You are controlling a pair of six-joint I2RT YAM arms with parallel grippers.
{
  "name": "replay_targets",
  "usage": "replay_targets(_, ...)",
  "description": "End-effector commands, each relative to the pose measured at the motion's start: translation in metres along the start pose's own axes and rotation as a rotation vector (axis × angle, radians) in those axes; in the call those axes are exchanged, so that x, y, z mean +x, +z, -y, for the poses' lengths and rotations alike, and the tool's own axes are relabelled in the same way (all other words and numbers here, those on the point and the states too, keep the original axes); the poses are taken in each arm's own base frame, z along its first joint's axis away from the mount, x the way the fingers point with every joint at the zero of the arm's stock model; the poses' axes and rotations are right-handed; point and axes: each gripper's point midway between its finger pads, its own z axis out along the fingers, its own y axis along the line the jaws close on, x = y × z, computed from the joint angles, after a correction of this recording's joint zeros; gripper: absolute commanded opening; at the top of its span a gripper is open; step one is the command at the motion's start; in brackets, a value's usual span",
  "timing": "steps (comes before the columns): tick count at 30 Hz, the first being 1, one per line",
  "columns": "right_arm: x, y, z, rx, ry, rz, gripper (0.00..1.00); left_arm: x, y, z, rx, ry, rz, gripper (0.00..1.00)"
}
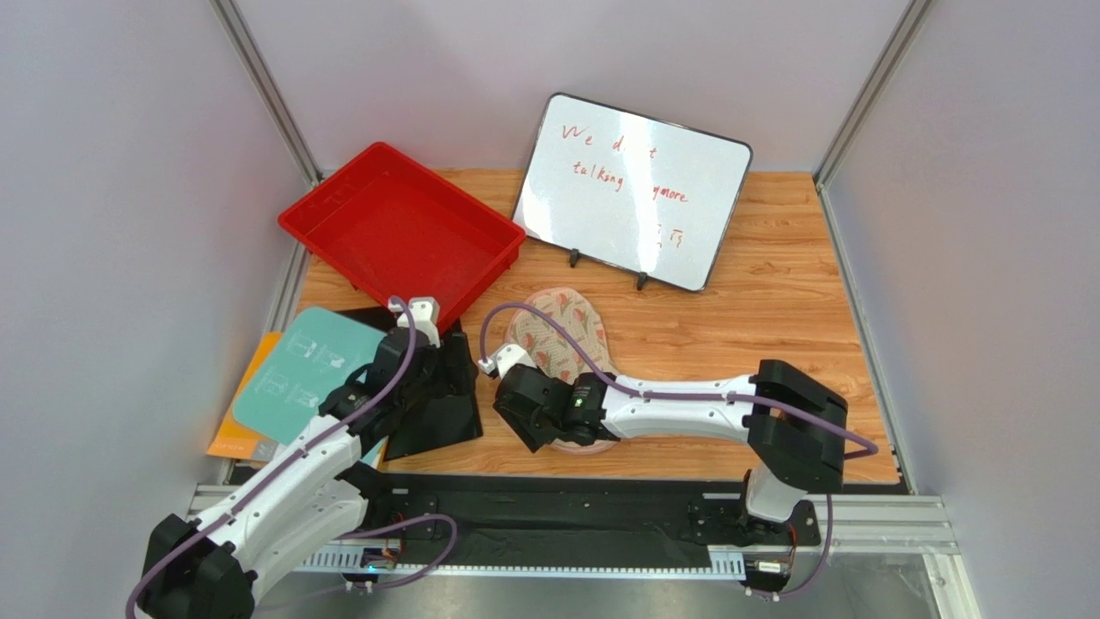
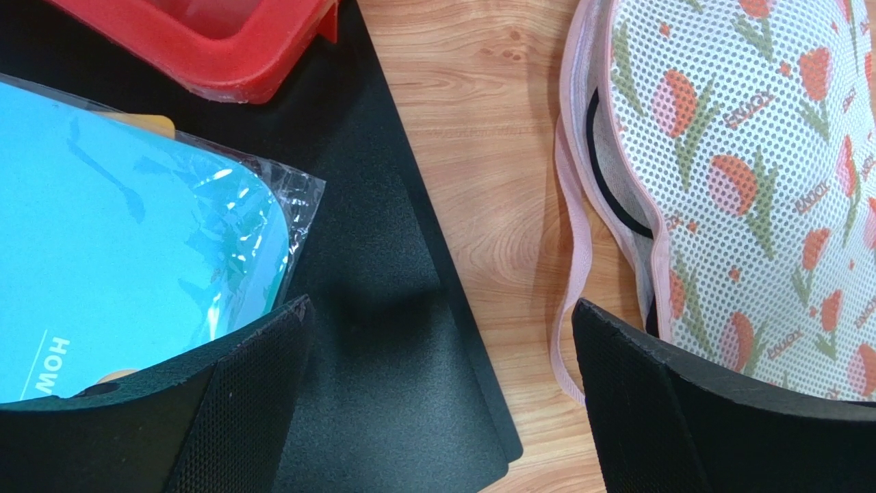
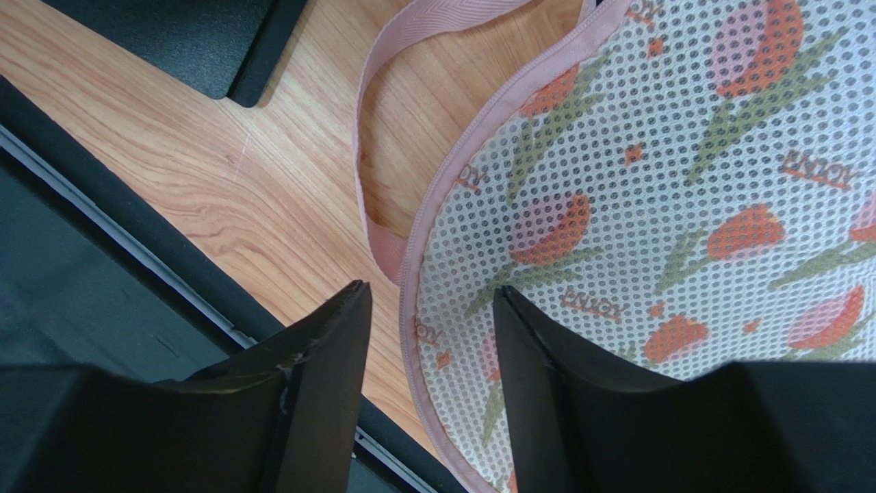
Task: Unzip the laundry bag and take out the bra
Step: Open the laundry bag at the center of the board.
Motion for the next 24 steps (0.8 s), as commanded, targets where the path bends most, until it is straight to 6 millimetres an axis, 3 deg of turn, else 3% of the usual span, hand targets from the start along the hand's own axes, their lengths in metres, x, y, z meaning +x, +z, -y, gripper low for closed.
replay_targets(1,-0.015,0.002,-0.004,0.016,0.025,0.035,0.5,-0.004,0.001,0.006,0.03,-0.019,0.016,1.0)
replay_targets(4,-0.012,0.007,0.001,0.05,0.037,0.019,0.44,-0.003,0.0,0.006,0.036,-0.019,0.015,1.0)
replay_targets(7,-0.014,0.007,0.003,0.062,0.05,0.018,0.32,-0.001,0.0,0.007,0.04,-0.017,0.009,1.0)
replay_targets(8,-0.016,0.006,0.002,0.06,0.053,0.022,0.2,0.001,0.001,0.006,0.04,-0.015,0.006,1.0)
replay_targets(11,-0.027,-0.001,0.0,0.043,0.072,0.048,0.0,0.003,0.001,0.007,0.048,-0.015,-0.003,1.0)
replay_targets(17,-0.061,-0.026,0.001,0.017,0.123,0.139,0.0,0.005,0.004,0.009,0.055,-0.017,-0.016,1.0)
replay_targets(24,-0.083,-0.064,0.032,0.072,0.231,0.252,0.0,0.006,0.008,0.019,0.104,-0.004,-0.034,0.99)
